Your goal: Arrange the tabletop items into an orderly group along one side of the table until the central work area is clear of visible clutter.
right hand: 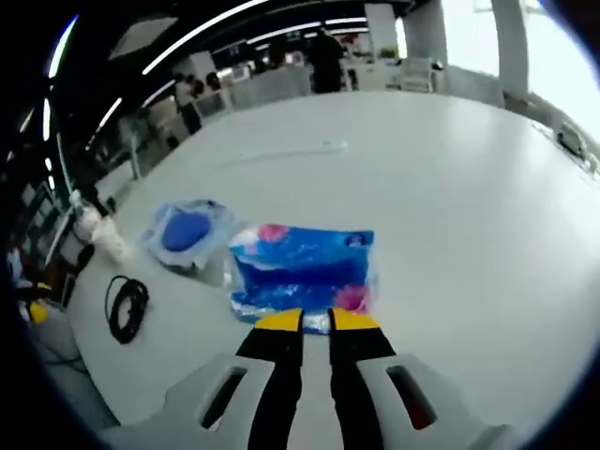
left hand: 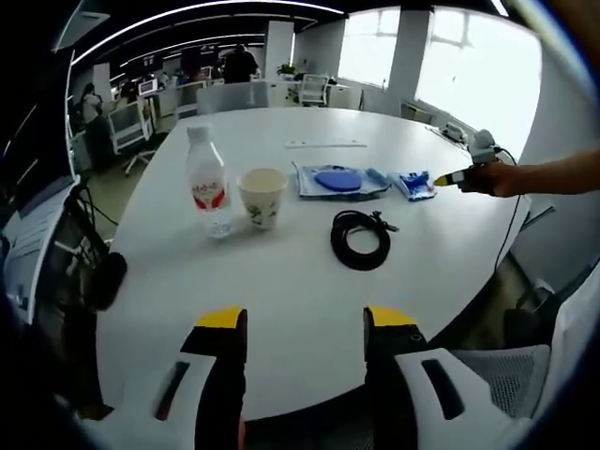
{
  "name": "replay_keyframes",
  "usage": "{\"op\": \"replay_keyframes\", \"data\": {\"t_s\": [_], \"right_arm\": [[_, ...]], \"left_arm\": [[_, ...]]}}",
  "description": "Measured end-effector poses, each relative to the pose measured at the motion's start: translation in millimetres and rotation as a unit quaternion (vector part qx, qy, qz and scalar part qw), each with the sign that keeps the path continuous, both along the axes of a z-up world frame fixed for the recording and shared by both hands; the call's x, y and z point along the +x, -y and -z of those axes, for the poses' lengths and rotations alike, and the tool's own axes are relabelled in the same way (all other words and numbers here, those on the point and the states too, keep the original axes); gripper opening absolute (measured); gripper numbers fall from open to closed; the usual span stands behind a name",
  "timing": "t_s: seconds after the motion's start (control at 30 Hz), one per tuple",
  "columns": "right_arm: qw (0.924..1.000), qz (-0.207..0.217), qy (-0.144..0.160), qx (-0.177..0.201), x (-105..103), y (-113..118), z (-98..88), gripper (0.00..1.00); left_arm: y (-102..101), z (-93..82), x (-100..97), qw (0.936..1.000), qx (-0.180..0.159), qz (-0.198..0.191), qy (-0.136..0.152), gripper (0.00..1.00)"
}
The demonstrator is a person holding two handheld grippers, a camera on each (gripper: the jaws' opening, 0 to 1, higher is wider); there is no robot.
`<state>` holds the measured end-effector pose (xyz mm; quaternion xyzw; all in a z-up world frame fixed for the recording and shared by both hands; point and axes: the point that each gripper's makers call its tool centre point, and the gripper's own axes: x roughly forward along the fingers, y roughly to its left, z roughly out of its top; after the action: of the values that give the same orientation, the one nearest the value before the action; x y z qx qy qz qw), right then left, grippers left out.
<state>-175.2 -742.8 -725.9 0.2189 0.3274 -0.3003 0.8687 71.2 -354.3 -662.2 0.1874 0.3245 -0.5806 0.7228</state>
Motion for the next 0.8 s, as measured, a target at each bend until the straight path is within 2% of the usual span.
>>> {"op": "replay_keyframes", "data": {"t_s": [0.53,0.8], "right_arm": [[0.9993,-0.031,0.012,0.014,22.9,-32.7,-1.6,0.07],[0.9975,-0.061,0.029,0.021,48.9,-48.7,-6.5,0.07]], "left_arm": [[-0.9,0.0,-0.7,1.0,-0.002,0.001,-0.003,0.49],[6.0,0.8,-6.3,0.9999,-0.002,0.013,-0.005,0.49]]}}
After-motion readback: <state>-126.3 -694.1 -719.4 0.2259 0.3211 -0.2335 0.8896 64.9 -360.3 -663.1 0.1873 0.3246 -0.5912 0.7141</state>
